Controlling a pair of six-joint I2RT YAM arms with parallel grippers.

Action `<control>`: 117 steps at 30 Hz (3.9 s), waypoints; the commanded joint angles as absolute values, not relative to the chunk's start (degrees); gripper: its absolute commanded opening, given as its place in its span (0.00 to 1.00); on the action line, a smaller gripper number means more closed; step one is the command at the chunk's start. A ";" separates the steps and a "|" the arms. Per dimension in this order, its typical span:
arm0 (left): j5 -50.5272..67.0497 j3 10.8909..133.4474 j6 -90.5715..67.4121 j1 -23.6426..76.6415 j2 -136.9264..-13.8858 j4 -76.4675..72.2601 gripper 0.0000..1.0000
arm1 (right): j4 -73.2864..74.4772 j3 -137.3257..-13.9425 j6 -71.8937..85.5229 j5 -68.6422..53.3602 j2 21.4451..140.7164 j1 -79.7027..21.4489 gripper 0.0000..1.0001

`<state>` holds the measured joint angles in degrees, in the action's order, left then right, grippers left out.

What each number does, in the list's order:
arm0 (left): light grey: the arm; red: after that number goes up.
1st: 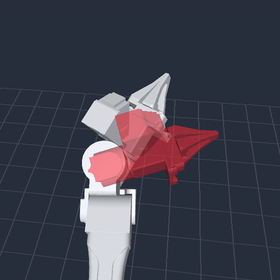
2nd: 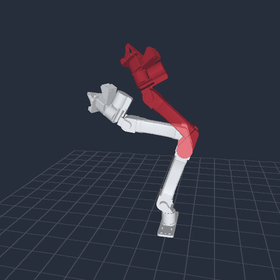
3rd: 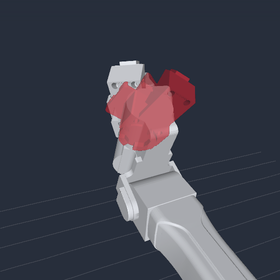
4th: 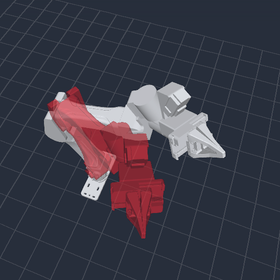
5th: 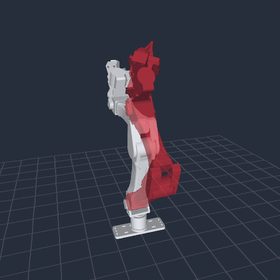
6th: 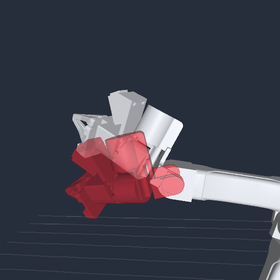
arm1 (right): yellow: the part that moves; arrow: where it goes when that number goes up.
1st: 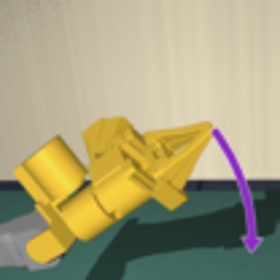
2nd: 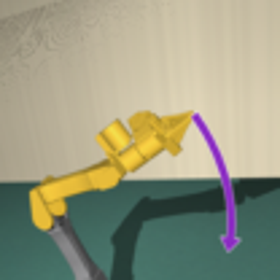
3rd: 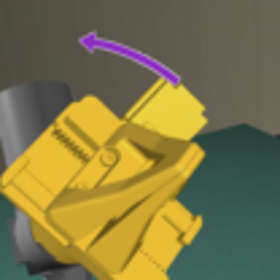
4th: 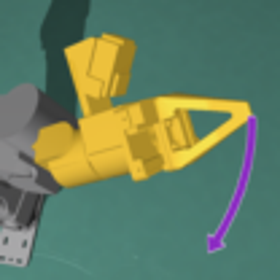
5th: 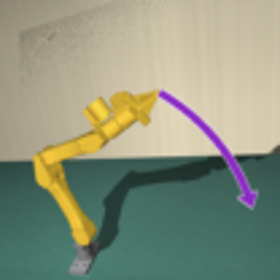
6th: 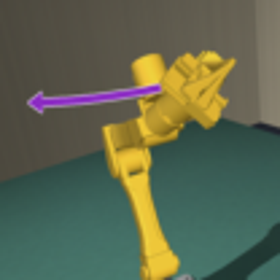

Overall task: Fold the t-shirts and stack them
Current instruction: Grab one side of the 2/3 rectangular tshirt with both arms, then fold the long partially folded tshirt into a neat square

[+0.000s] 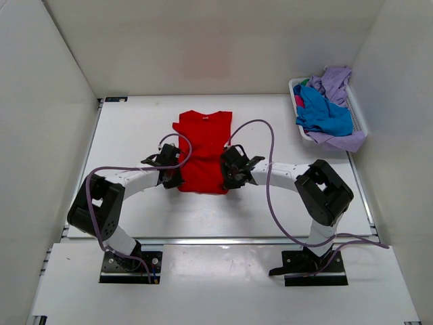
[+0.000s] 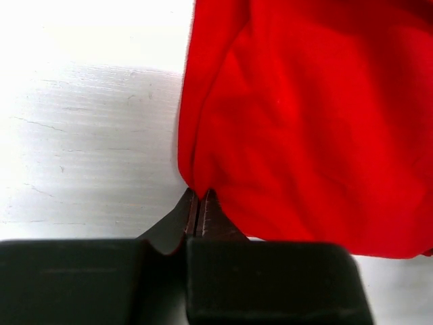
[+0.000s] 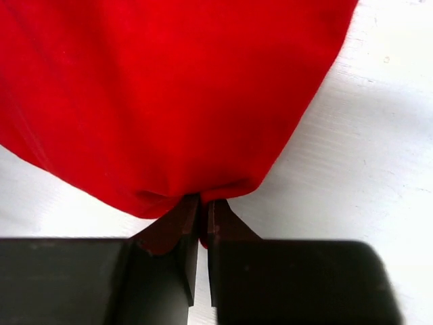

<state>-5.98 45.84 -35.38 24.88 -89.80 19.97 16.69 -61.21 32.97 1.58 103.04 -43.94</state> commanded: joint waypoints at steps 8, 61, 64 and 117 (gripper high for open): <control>-0.97 40.52 -33.05 28.02 -75.95 36.27 0.00 | 33.30 -61.61 21.80 -8.24 98.27 -42.98 0.00; 5.45 69.70 -26.99 11.34 -84.46 41.85 0.00 | 60.82 -121.73 -1.13 -18.10 123.57 -29.27 0.00; 5.89 68.47 -28.12 10.81 -87.44 39.04 0.00 | 56.70 -122.08 -2.02 -17.93 125.85 -29.97 0.00; 5.18 65.92 -21.97 6.33 -101.51 18.38 0.58 | 38.34 -103.75 -6.95 -16.61 106.28 -23.47 0.45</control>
<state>6.44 66.54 -23.22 6.17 -102.74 19.51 43.24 -110.89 -6.37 -16.69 110.89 -22.83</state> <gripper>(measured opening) 0.615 0.458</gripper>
